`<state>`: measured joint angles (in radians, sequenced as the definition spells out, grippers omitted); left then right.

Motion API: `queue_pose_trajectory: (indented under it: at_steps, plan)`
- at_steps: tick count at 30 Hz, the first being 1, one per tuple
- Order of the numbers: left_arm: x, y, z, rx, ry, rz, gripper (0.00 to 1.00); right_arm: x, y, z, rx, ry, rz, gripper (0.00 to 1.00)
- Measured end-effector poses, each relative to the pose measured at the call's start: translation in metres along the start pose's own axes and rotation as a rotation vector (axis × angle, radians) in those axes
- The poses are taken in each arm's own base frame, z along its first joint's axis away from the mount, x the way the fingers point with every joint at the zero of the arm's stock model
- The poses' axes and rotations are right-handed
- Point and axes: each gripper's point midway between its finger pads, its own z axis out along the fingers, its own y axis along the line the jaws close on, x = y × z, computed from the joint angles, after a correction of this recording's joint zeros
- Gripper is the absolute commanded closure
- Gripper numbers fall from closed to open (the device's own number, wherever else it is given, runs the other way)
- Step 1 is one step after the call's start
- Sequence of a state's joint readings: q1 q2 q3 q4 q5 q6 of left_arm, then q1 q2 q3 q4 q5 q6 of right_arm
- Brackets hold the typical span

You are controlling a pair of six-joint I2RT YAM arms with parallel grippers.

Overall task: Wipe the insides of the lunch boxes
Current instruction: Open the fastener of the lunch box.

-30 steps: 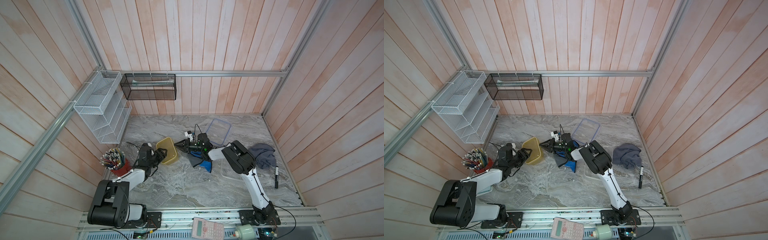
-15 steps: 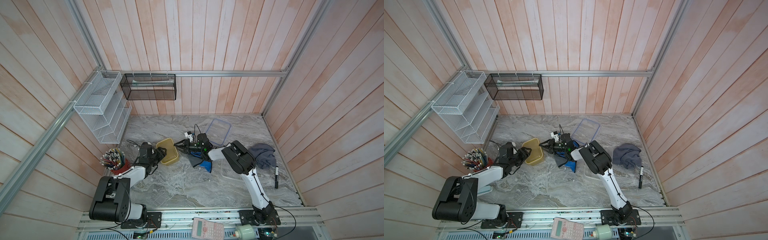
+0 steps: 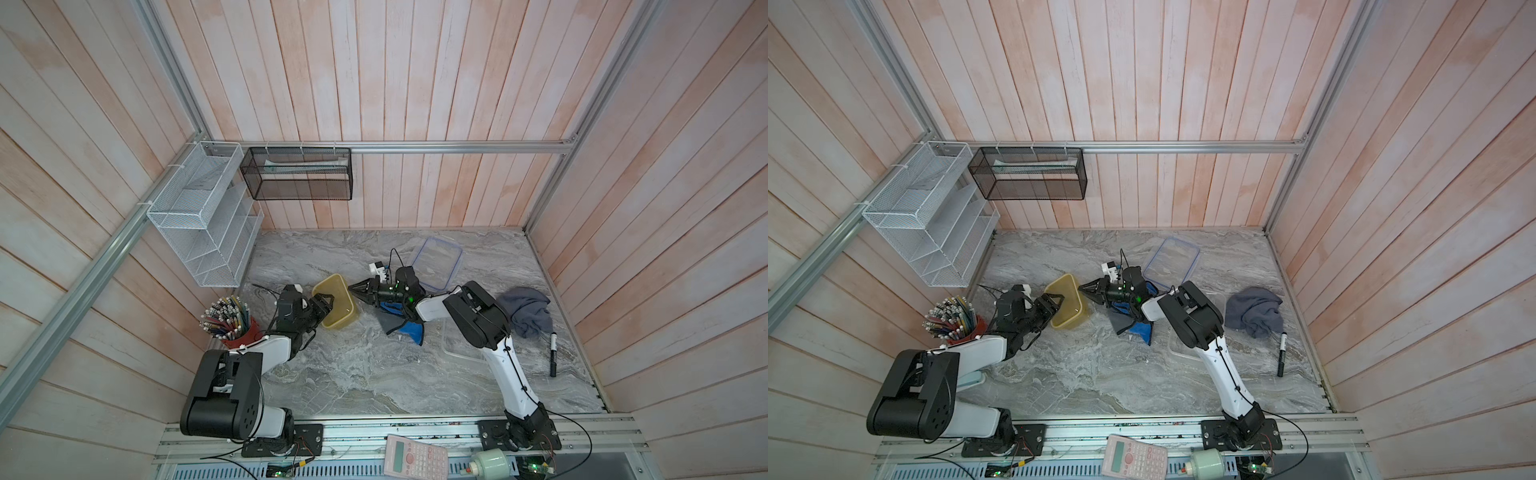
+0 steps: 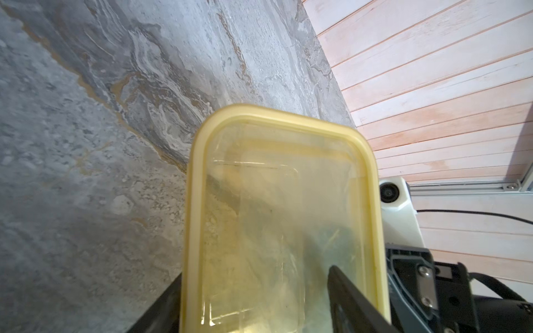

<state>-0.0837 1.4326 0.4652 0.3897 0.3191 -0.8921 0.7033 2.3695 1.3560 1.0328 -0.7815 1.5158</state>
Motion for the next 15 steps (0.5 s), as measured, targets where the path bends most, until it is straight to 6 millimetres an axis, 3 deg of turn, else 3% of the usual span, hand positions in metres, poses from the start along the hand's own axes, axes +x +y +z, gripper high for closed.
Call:
queue_pose_trajectory:
  at_steps: [7,10,15]
  plan:
    - [0.0002,0.0008,0.0002,-0.002,-0.001,-0.003,0.29,-0.0002,-0.0005,0.0000,0.002,-0.001,-0.001,0.83]
    - [0.0002,0.0006,0.0004,-0.001,0.000,-0.003,0.29,-0.0002,-0.0001,0.0000,0.001,-0.001,-0.003,0.66]
    - [0.0001,0.0008,0.0017,0.001,0.000,-0.003,0.29,0.0000,0.0021,0.0012,-0.003,0.003,-0.026,0.64]
